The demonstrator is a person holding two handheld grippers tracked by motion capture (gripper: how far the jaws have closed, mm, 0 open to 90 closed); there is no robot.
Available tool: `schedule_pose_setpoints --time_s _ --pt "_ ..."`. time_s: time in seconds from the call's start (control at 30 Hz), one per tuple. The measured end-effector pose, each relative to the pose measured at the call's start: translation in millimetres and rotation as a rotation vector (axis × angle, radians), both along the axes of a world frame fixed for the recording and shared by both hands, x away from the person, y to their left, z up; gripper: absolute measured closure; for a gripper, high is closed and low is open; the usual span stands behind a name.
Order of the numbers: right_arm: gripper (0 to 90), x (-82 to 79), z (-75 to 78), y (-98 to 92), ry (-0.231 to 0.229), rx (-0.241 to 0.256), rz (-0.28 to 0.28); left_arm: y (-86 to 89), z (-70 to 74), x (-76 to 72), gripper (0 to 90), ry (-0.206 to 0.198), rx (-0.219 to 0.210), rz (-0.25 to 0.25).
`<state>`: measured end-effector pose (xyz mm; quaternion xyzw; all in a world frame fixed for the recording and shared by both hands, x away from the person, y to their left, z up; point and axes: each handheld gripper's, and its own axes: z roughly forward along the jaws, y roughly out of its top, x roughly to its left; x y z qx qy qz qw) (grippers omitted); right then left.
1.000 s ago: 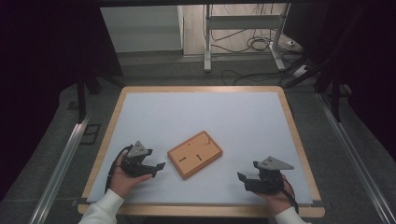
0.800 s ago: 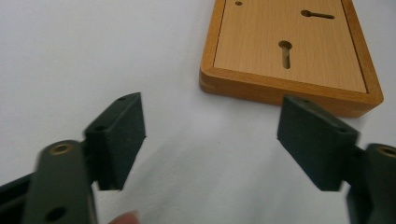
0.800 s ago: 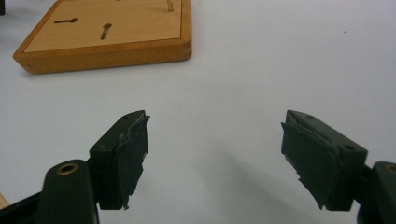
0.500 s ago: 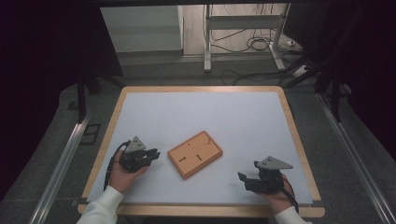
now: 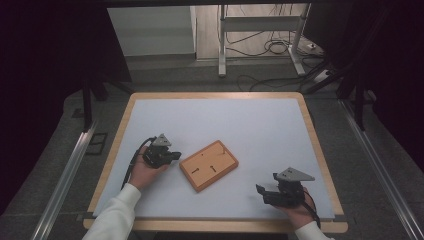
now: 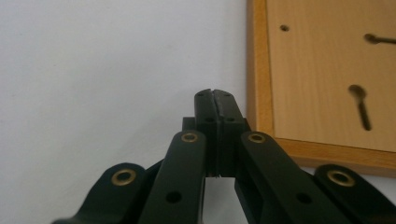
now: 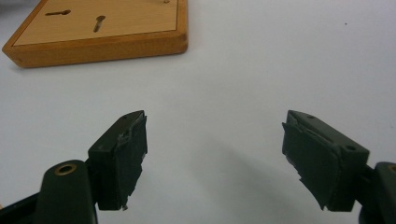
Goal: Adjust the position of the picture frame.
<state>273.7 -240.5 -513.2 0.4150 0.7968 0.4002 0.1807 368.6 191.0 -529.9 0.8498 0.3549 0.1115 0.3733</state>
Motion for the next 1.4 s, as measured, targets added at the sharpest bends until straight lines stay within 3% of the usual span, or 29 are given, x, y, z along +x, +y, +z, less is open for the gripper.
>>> schedule_pose_setpoints --time_s 0.47,0.87,1.1,1.4 --pt "22.1 1.3 -0.7 -1.2 -0.001 -0.007 -0.015 -3.7 -3.5 -1.9 90.0 0.022 0.02 -0.035" --pt "21.7 3.6 -0.4 -1.9 0.006 -0.006 -0.03 -9.1 -3.0 -8.2 90.0 0.01 0.04 -0.071" --pt "21.5 3.7 -1.1 -2.8 0.013 -0.013 -0.031 -13.7 -0.7 -28.1 90.0 0.006 0.037 -0.11" --pt "21.5 4.1 -1.2 -1.9 0.014 -0.014 -0.03 -14.9 -0.2 -39.8 90.0 0.019 0.013 -0.132"
